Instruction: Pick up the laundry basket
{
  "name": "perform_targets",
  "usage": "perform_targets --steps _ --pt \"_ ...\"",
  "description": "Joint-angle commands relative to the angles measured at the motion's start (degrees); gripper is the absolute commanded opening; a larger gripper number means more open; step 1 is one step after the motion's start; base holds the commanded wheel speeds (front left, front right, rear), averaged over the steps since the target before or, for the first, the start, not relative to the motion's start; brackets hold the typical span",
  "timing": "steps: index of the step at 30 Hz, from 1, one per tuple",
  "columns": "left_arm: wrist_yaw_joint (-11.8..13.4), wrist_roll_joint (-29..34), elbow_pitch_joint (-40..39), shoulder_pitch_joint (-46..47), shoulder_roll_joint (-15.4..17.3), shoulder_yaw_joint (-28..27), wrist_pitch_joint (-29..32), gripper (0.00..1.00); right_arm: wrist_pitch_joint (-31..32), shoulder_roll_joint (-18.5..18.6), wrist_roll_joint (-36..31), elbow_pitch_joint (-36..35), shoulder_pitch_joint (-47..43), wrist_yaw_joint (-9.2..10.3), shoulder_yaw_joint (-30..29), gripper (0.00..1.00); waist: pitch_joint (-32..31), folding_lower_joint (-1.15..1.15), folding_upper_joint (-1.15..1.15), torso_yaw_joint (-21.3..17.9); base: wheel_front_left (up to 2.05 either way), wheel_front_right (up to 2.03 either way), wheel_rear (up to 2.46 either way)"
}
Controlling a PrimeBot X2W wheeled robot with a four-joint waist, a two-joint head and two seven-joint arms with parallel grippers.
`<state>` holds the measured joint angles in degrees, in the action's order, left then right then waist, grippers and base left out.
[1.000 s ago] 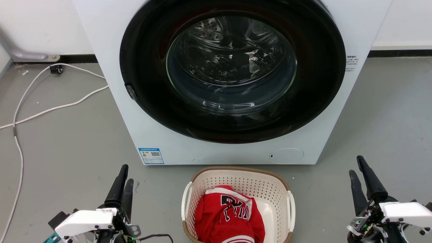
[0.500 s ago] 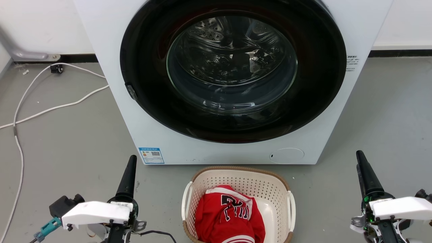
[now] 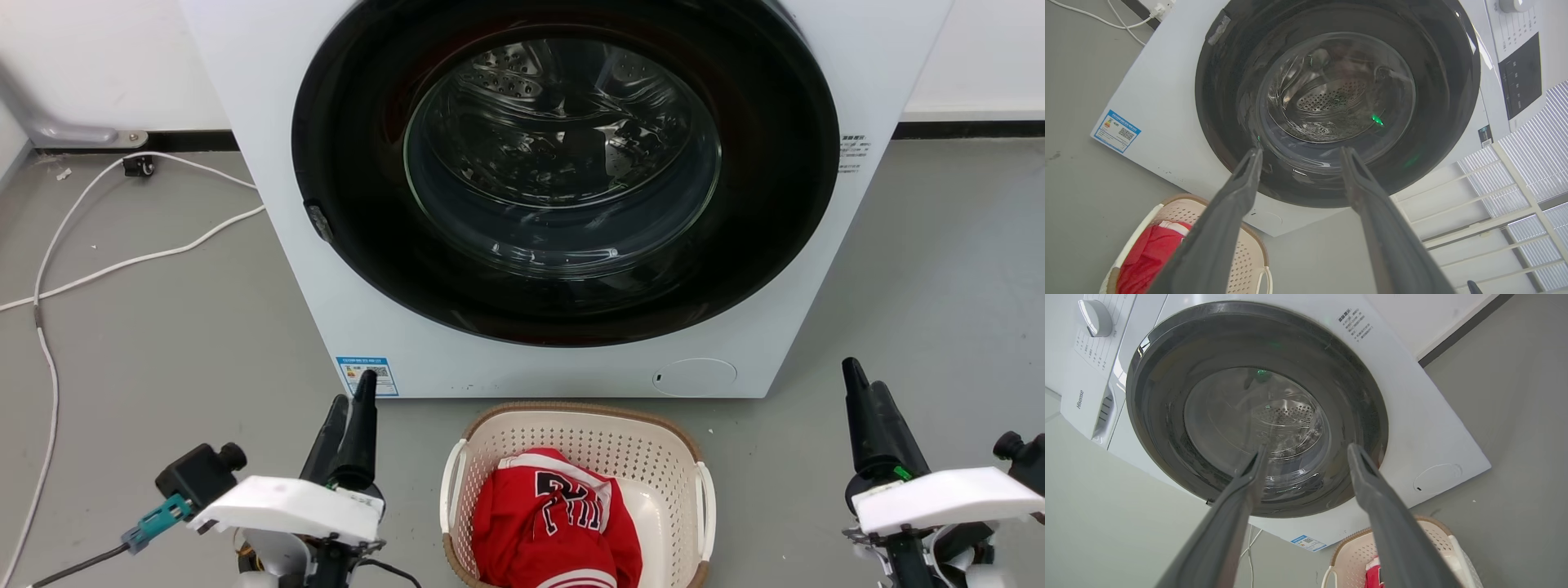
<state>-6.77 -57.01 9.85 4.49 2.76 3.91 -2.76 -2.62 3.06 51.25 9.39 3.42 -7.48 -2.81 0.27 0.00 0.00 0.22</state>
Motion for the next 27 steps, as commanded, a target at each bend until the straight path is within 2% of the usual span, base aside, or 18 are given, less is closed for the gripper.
perform_targets --steps 1,15,27 --pt "0.39 3.51 -0.81 1.62 0.18 0.9 -0.71 1.0 -0.81 0.1 -3.81 -1.01 0.22 -0.01 0.26 1.0 -0.01 0.0 0.0 0.0 0.0 0.0 0.0" --pt "2.16 17.21 -0.33 1.89 0.18 4.19 -3.31 1.0 -3.23 -0.07 -18.08 0.42 -0.08 -0.01 0.9 1.0 -0.1 0.0 0.0 0.19 0.0 0.0 0.0" --pt "3.49 25.44 0.0 2.1 0.27 6.17 -5.16 1.0 -3.99 -0.13 -26.75 0.61 -0.33 -0.01 1.58 1.0 -0.17 0.0 0.0 0.43 0.0 0.0 0.0"
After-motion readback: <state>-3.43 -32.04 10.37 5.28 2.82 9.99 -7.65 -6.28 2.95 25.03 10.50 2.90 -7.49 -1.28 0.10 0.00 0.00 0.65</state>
